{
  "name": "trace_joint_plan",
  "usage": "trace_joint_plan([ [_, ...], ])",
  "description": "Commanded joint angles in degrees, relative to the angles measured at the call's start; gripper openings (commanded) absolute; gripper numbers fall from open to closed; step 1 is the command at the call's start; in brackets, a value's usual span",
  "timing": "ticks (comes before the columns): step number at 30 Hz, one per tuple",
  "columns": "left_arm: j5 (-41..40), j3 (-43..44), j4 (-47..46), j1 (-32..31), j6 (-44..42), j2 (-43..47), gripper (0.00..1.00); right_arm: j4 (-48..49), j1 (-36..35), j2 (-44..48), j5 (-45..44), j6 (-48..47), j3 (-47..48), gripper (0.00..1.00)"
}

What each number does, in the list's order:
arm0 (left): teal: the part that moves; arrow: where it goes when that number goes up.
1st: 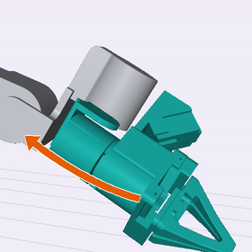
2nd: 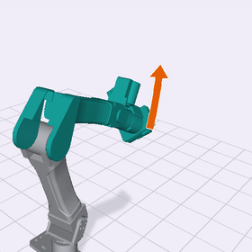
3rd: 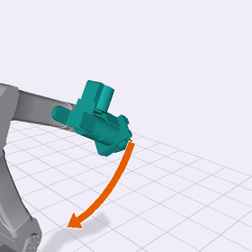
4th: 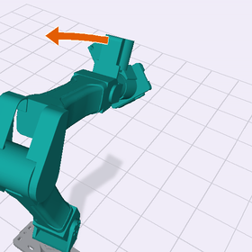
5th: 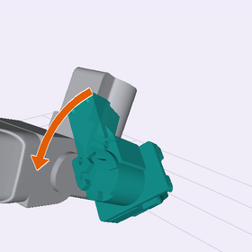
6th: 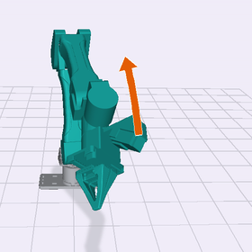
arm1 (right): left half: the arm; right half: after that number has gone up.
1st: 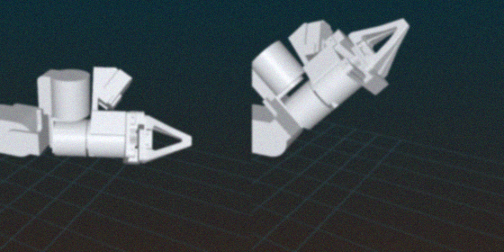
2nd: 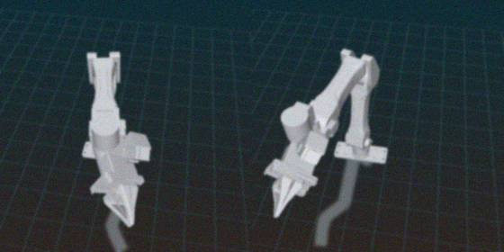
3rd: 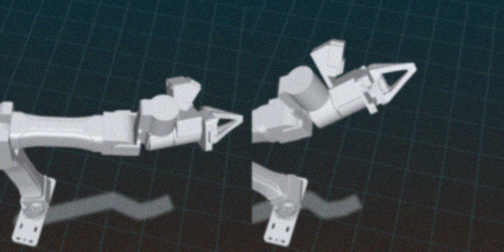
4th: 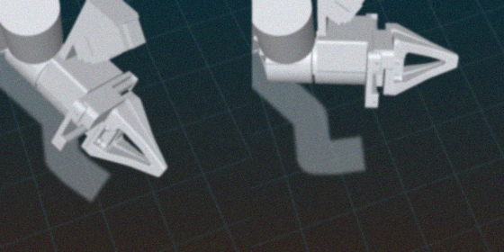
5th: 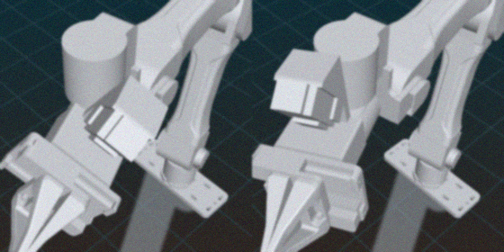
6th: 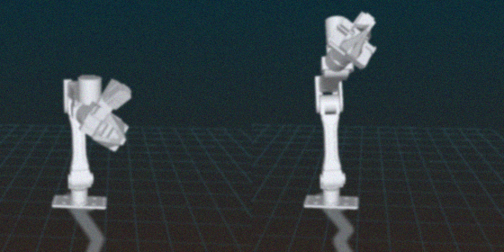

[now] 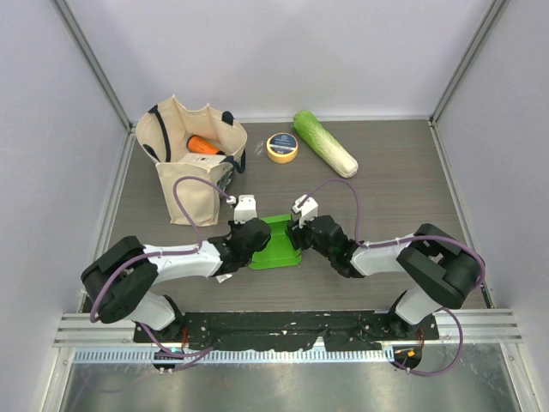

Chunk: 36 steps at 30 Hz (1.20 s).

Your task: Fold the paper box

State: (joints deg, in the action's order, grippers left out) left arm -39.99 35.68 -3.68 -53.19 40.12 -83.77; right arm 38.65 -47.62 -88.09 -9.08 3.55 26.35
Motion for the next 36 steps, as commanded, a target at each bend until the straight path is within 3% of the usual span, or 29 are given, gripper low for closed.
trace_joint_plan([
  [1,0.0,-0.2,-1.0,-0.3,-0.8,1.9,0.00,6.7,0.5,-2.0,-1.0,-2.8,3.1,0.50],
  [8,0.0,-0.3,-0.8,-0.3,-0.8,1.8,0.00,8.4,0.7,-4.6,-2.7,-3.3,4.3,0.38],
  [11,0.1,-0.3,-0.9,-0.3,-0.8,1.7,0.00,9.5,0.6,-5.9,-4.2,-3.7,4.9,0.27],
  [13,0.2,-0.1,-0.8,-0.3,-0.7,1.6,0.00,12.0,-0.5,-7.4,-7.4,-2.2,5.1,0.15],
  [15,-0.1,0.2,-0.3,-0.3,-0.4,1.4,0.00,13.3,-5.8,-10.1,-23.4,-0.1,6.2,0.01],
  [16,-0.5,0.4,0.1,-0.3,0.5,1.3,0.00,13.5,-8.3,-11.6,-32.4,0.5,7.6,0.01],
  [17,-0.6,0.7,0.3,-0.3,0.9,1.2,0.00,13.1,-10.7,-13.5,-48.8,0.8,9.2,0.01],
  [18,-0.8,0.8,0.9,-0.3,1.4,1.0,0.00,13.2,-14.9,-17.1,-55.5,1.3,12.4,0.01],
  [20,-0.7,1.1,1.3,-0.2,3.0,0.7,0.00,17.4,-16.7,-21.2,-66.5,0.8,16.0,0.01],
  [22,-0.1,1.2,1.5,-0.2,4.2,0.6,0.00,11.4,-16.8,-23.7,-68.8,7.7,18.4,0.01],
  [26,0.7,1.2,1.5,-0.2,4.4,0.4,0.00,10.3,-16.5,-21.3,-63.3,10.9,17.0,0.01],
  [28,0.6,1.1,1.4,-0.2,4.4,0.3,0.00,17.1,-15.9,-19.2,-57.0,6.0,14.0,0.01],
  [30,0.5,1.2,1.1,-0.2,4.4,0.1,0.00,19.4,-15.7,-17.4,-48.2,3.9,9.6,0.13],
  [31,0.4,1.4,1.2,-0.3,4.4,0.1,0.00,17.5,-14.6,-14.5,-45.0,4.9,8.9,0.30],
  [34,0.3,1.1,1.2,-0.3,3.9,0.1,0.00,9.8,-11.5,-9.0,-30.4,7.2,5.1,0.49],
  [36,0.4,0.9,1.0,-0.2,3.5,0.2,0.00,4.1,-9.2,-2.4,-17.8,8.4,1.5,0.54],
])
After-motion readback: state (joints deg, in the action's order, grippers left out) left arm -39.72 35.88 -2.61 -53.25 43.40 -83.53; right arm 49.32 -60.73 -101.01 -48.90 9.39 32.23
